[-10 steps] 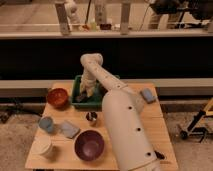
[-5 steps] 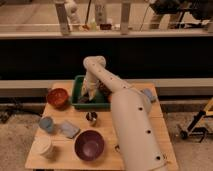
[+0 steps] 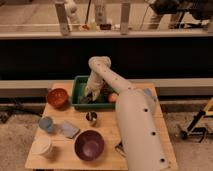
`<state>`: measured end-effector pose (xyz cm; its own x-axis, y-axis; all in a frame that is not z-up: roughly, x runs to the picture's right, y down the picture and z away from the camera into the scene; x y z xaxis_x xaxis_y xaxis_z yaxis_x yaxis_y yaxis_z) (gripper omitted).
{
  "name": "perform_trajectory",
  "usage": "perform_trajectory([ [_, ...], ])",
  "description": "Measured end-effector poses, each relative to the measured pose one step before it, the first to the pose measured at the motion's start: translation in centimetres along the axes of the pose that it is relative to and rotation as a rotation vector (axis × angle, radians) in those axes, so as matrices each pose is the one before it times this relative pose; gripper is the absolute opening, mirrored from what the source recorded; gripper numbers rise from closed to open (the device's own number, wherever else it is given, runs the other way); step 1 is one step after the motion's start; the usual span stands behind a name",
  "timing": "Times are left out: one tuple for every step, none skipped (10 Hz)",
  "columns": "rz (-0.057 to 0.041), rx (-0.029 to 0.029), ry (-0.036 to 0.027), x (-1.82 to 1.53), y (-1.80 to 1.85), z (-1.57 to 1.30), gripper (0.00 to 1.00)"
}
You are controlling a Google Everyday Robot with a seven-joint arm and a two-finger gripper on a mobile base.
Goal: Wipe tray with eraser
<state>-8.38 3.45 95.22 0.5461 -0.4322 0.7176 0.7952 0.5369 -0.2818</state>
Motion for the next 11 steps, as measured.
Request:
perform_trajectory([
  [0.00102,0.00035,-0.00007,0.044,0.058,-0.021,0.00],
  [-0.00074,0.00022,-0.00032,-0.040,-0.044,0.006,0.00],
  [-0.00072,0.00001,-0.00021,-0.038,-0.044,0.012,0.00],
  [-0.00015,-0.00006,-0.00005,-0.008,-0.008,0.007,0.00],
  [-0.00067,-0.00010,-0.00001,-0.031,-0.039,0.011,0.00],
  [-0.00027,-0.00013,-0.00002,-0.013,-0.015,0.007,0.00],
  [-0.00035,-0.00004,-0.00005,-0.018,-0.022,0.008,0.00],
  [-0.00015,-0.00007,-0.00003,-0.011,-0.013,0.008,0.00],
  [-0.00031,-0.00003,-0.00001,-0.015,-0.018,0.000,0.00],
  [-0.00006,-0.00002,-0.00002,-0.002,-0.002,0.003,0.00],
  [0.00010,0.00004,0.00002,0.001,0.000,-0.001,0.00],
])
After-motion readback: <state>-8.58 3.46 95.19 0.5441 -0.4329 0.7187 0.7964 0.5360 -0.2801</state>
